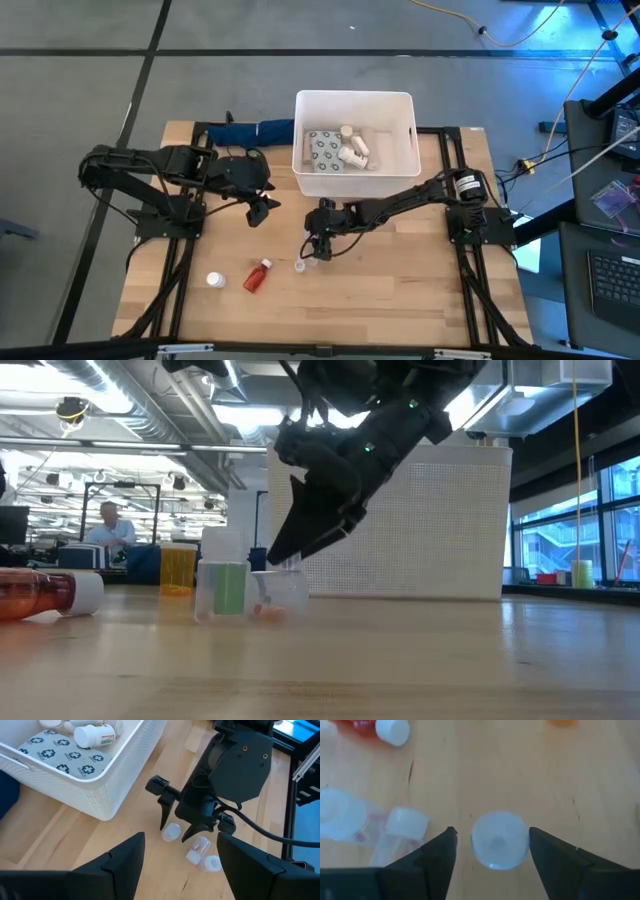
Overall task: Pick & place medical supplies in basket/bin
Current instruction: Put the top transparent pill bottle into the white bin
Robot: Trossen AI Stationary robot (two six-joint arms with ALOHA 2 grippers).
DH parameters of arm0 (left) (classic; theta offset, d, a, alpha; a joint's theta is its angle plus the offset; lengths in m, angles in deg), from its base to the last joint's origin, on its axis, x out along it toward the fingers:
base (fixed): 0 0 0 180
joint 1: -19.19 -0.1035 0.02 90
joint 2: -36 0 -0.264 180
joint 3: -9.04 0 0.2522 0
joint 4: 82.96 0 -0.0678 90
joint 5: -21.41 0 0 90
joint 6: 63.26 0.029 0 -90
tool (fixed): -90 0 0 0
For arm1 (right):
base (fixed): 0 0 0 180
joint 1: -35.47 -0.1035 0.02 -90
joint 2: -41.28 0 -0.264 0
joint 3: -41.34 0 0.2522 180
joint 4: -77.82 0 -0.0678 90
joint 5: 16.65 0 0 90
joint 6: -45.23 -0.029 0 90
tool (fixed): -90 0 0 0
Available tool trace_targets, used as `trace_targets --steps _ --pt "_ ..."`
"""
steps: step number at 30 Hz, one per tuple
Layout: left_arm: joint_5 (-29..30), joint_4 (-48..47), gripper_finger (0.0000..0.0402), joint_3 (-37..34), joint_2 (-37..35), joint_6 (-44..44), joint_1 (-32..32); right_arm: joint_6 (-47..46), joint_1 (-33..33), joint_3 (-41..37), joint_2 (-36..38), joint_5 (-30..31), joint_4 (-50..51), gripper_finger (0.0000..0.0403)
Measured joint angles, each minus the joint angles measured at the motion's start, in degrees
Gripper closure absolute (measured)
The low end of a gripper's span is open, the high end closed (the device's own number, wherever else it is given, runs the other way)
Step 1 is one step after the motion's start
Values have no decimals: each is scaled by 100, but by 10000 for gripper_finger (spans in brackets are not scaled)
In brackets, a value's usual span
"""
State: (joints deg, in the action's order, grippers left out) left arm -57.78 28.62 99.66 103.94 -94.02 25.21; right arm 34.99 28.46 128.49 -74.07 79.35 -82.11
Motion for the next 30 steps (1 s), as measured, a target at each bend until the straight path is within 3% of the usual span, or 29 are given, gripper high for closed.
trace_targets --steps 6,14,19,24,30 --pt "1 -2 162 0 0 2 0 -17 4 0 -6 192 -186 180" --pt "1 0 162 0 0 3 0 0 4 0 -6 177 -52 262" --pt "-4 -2 162 0 0 4 0 -5 4 31 190 -27 52 263" --pt "-183 -4 162 0 -2 7 0 81 32 742 720 -60 1054 263" --pt "-588 -4 162 0 -20 72 0 318 148 2183 1316 -71 2471 263"
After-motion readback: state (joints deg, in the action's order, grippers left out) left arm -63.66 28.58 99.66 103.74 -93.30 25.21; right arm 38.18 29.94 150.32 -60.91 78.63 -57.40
